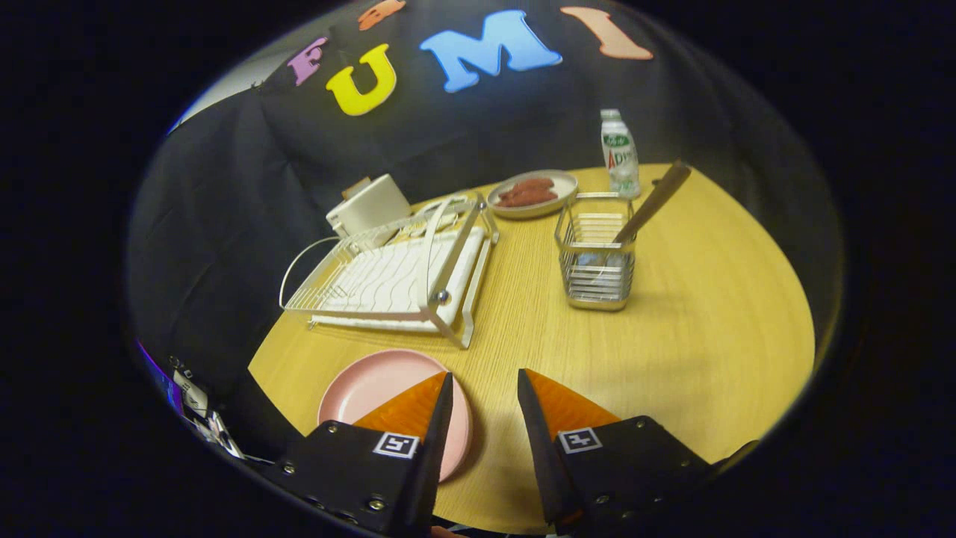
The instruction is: Take the plate from the dish rack, then take the spoon from the basket and place it into the plate.
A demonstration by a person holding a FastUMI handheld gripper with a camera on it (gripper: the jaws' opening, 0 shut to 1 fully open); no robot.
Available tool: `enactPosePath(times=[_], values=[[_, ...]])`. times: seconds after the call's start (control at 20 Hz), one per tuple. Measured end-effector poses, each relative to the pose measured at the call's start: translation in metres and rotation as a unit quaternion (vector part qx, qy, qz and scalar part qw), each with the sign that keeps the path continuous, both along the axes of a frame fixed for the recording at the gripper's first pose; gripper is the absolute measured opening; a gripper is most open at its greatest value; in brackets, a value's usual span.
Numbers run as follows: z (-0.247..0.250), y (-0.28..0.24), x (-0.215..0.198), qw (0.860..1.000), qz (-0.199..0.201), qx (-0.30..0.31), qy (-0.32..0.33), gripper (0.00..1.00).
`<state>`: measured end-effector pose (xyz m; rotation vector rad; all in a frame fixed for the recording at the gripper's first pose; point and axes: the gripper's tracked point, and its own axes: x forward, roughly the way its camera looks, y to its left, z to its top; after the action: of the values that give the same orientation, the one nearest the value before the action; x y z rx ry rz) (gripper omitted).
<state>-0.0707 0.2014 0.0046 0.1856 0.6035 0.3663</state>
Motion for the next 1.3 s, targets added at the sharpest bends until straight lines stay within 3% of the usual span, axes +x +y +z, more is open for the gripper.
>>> enactPosePath(times=[0.15,0.4,0.7,1.3], values=[[0.037,-0.026,0.006,0.997,-0.033,-0.011,-0.071,0.53],[0.082,-0.071,0.011,0.986,-0.09,-0.028,-0.136,0.53],[0.126,-0.107,0.038,0.965,-0.131,-0.048,-0.222,0.53],[0.086,-0.125,0.115,0.96,-0.146,-0.047,-0.234,0.53]])
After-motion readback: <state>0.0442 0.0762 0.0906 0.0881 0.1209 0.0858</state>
